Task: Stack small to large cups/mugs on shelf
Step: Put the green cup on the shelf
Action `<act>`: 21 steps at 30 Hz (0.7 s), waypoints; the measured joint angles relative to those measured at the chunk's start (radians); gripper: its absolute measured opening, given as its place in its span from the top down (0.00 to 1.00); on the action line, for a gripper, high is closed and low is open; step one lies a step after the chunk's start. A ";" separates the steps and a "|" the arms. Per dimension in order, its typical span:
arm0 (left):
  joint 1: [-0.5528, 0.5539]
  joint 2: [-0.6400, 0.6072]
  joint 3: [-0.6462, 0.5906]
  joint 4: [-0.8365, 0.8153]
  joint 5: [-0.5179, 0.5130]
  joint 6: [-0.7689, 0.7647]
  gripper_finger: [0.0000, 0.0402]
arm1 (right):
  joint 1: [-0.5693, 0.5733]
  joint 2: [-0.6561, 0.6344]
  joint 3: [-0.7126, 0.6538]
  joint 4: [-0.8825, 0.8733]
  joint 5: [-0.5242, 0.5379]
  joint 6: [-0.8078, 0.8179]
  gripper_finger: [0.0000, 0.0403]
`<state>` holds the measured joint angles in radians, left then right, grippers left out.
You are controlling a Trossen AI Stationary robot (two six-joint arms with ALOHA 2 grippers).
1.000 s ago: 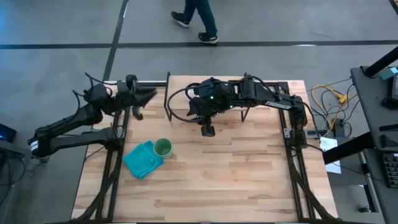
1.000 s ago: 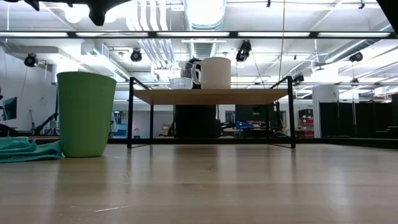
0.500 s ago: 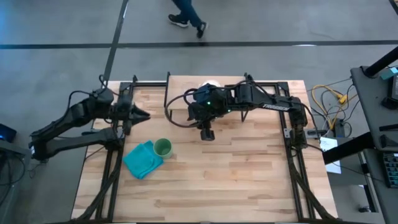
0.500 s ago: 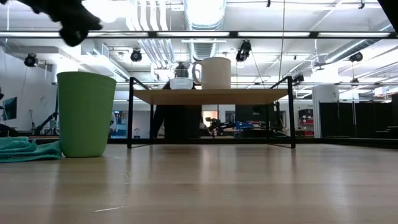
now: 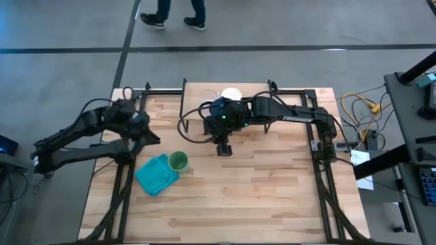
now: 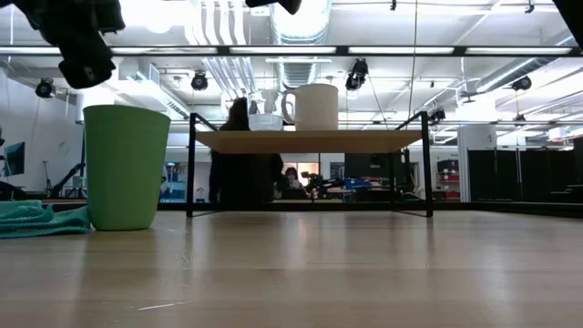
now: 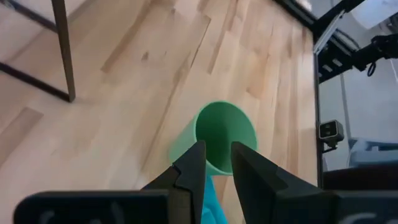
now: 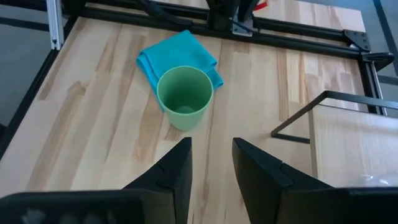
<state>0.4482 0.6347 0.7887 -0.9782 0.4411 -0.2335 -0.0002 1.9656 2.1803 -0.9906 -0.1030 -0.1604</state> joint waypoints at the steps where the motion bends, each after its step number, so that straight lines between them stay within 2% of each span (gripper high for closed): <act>1: -0.001 0.016 0.000 -0.002 0.000 -0.006 0.84 | 0.000 0.000 -0.001 0.008 0.000 0.000 0.73; 5: -0.022 0.084 0.000 -0.001 0.022 -0.057 0.84 | 0.000 0.000 -0.004 0.010 0.000 0.003 0.73; 13: -0.107 0.213 0.000 0.004 0.026 -0.059 0.84 | 0.000 0.000 -0.006 0.008 0.000 0.003 0.73; 18: -0.140 0.278 0.000 0.029 0.023 -0.136 0.84 | 0.000 0.000 -0.006 0.005 0.000 0.003 0.73; 21: -0.159 0.300 0.018 0.046 -0.012 -0.202 0.84 | 0.000 0.000 -0.006 0.003 0.000 0.003 0.73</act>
<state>0.2895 0.9351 0.8071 -0.9318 0.4292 -0.4359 -0.0002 1.9656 2.1746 -0.9871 -0.1032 -0.1578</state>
